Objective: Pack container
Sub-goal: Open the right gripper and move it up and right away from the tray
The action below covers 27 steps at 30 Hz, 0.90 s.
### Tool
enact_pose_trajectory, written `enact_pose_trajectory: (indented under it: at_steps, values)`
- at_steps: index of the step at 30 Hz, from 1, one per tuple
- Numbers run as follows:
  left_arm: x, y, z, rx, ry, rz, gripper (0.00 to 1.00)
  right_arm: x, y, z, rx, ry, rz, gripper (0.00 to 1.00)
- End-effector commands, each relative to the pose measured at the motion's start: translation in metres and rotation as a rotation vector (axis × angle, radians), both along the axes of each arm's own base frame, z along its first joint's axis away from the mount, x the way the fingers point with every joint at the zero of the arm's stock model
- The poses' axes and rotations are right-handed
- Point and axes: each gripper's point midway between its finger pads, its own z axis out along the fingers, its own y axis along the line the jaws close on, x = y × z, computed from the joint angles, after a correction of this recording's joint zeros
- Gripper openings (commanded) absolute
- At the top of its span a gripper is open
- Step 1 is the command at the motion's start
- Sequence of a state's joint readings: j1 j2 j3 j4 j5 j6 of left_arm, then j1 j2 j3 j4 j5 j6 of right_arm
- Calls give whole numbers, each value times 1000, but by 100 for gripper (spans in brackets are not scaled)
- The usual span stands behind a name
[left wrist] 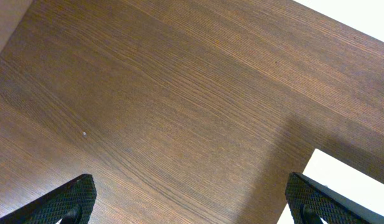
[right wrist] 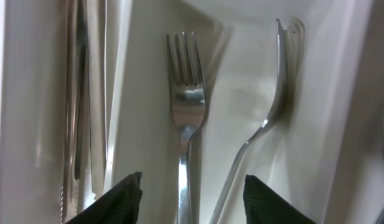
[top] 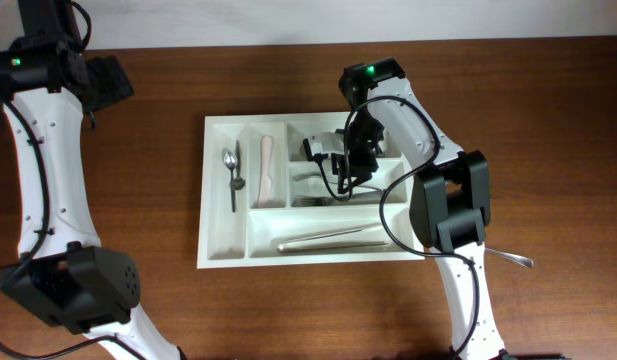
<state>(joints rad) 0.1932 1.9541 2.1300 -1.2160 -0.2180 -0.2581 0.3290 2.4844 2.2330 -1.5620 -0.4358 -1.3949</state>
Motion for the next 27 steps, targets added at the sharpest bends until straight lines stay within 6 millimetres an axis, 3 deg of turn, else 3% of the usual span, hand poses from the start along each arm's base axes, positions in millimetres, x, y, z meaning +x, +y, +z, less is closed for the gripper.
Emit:
enact_pose_trajectory:
  at_steps: [1,5,9,15,17,20,24,27]
  values:
    - [-1,2,5,7,-11,8,99,2,5,16,23,-30,2,55]
    - [-1,2,5,7,-12,8,99,5,6,33,31,-51,2,56]
    - [-1,2,5,7,-11,8,99,13,6,65,28,-94,-47,62]
    - [-1,2,5,7,-11,8,99,36,-3,133,70,-234,-222,62]
    - [-1,2,5,7,-11,8,99,49,-13,153,79,-284,-311,72]
    - [-1,2,5,7,-11,8,99,82,-49,176,21,-365,-598,85]
    - [-1,2,5,7,-11,8,99,130,-140,201,-108,-511,-1091,93]
    - [-1,2,5,7,-11,8,99,143,-191,217,-78,-526,-1322,95]
